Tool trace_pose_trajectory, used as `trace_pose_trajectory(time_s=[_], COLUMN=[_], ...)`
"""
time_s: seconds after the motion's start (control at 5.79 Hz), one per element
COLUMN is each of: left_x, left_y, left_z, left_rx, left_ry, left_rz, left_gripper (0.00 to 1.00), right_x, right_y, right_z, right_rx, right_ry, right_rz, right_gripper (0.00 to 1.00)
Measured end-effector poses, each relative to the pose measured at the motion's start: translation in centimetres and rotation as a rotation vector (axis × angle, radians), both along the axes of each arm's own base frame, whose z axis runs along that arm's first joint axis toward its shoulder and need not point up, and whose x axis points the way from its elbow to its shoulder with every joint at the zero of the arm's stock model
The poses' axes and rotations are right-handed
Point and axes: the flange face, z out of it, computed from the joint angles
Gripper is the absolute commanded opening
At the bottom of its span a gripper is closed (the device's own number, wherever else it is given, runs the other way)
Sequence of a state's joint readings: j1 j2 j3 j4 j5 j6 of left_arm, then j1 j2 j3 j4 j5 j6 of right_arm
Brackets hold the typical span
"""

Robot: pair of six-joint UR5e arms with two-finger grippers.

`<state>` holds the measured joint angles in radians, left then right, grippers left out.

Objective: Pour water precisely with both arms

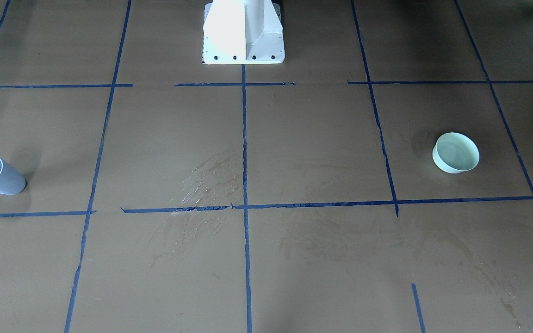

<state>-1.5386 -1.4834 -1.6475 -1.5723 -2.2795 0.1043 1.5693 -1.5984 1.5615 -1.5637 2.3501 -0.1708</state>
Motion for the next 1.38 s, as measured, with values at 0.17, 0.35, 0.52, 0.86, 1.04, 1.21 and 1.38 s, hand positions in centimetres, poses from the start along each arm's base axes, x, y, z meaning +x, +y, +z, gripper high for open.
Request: trace_pose_trajectory(time_s=[0.17,0.35,0.52,0.86,1.04,1.21,1.38], left_x=[0.1,0.1,0.3,0.6,0.7,0.9,1.9], left_y=[0.0,-0.1,-0.1,-1.5,-2.4,-2.7,-3.0], left_z=[0.0,-0.2,-0.4,-1.8,-2.9,-3.8,-4.7], left_rx=[0.001,0.006,0.013,0.047,0.073,0.103,0.157], left_ry=[0.001,0.001,0.000,-0.001,0.008,0.037,0.071], left_rz=[0.002,0.003,0.005,0.006,0.009,0.013,0.024], left_gripper=[1.00,1.00,1.00,1.00,1.00,1.00,1.00], right_x=[0.0,0.0,0.0,0.0,0.0,0.0,0.0], right_y=[0.0,0.0,0.0,0.0,0.0,0.0,-0.1], right_z=[0.0,0.0,-0.1,-0.1,-0.1,-0.1,-0.5], right_rx=[0.001,0.001,0.002,0.002,0.003,0.003,0.009], right_ry=[0.000,0.000,0.001,0.001,0.002,0.002,0.002], right_rz=[0.000,0.000,0.000,0.000,0.000,0.000,0.001], right_gripper=[1.00,1.00,1.00,1.00,1.00,1.00,1.00])
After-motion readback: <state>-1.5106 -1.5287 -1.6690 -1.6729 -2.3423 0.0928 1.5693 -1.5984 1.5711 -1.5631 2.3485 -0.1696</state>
